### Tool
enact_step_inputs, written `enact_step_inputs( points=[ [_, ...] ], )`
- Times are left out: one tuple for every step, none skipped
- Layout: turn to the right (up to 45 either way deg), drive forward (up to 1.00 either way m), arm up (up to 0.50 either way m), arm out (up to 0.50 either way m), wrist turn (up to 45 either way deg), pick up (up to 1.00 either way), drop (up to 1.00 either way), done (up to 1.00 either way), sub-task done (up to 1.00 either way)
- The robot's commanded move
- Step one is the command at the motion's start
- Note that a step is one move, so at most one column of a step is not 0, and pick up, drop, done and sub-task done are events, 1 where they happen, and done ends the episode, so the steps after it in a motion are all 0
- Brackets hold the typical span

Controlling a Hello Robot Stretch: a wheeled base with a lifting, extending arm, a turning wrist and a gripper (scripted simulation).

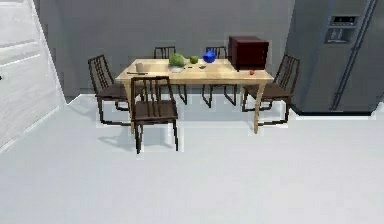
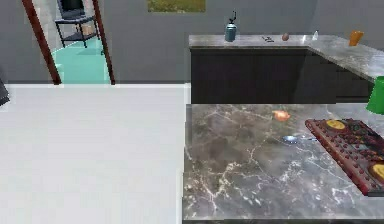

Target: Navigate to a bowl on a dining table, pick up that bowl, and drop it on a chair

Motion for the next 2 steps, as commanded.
enact_step_inputs(
  points=[
    [12.0, 0.0, 0.0, 0.0, 0.0, 0.0, 0.0, 0.0, 0.0],
    [0.0, 1.0, 0.0, 0.0, 0.0, 0.0, 0.0, 0.0, 0.0]
  ],
)
